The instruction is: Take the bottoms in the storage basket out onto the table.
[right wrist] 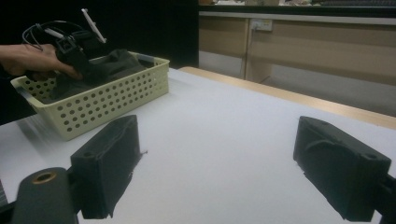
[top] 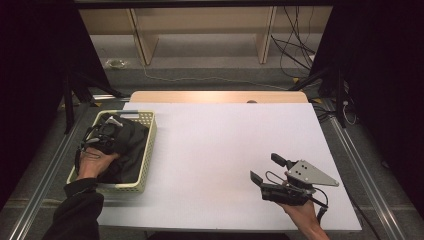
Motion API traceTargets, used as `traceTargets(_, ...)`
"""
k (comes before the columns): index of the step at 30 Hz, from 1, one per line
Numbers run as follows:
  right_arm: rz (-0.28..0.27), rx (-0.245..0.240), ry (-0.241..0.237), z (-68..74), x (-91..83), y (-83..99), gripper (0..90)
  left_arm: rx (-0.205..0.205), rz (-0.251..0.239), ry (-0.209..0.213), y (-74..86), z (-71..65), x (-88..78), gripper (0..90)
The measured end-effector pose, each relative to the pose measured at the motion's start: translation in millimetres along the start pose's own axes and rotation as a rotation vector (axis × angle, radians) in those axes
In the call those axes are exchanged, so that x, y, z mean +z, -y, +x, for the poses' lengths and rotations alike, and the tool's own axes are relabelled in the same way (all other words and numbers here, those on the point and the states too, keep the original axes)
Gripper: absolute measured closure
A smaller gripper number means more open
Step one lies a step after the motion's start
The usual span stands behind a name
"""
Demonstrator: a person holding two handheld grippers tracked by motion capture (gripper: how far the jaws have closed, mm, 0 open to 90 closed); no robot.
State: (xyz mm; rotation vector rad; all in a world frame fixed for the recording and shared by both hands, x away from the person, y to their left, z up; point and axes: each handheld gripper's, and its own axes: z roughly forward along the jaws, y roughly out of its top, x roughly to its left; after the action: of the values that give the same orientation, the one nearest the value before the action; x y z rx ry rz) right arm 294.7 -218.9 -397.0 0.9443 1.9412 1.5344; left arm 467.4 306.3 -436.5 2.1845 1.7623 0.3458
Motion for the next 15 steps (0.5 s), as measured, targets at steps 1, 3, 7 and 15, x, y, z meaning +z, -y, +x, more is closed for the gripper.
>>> traceTargets(1,0.000,0.000,0.000,0.0,0.0,0.0,15.5,0.000,0.000,0.000,0.0,0.0,0.0,63.9)
traceTargets(3,-0.001,0.002,-0.001,-0.3,0.3,0.2,15.5,-0.013,-0.015,0.017,0.6,2.8,-3.1,64.1)
traceTargets(7,0.004,0.003,-0.001,-0.7,0.8,0.2,15.6,-0.020,-0.037,0.028,0.7,4.5,-8.9,64.4)
traceTargets(15,0.009,-0.001,0.003,-0.2,0.1,-0.1,15.7,-0.057,-0.121,0.097,1.9,14.4,-27.0,65.0)
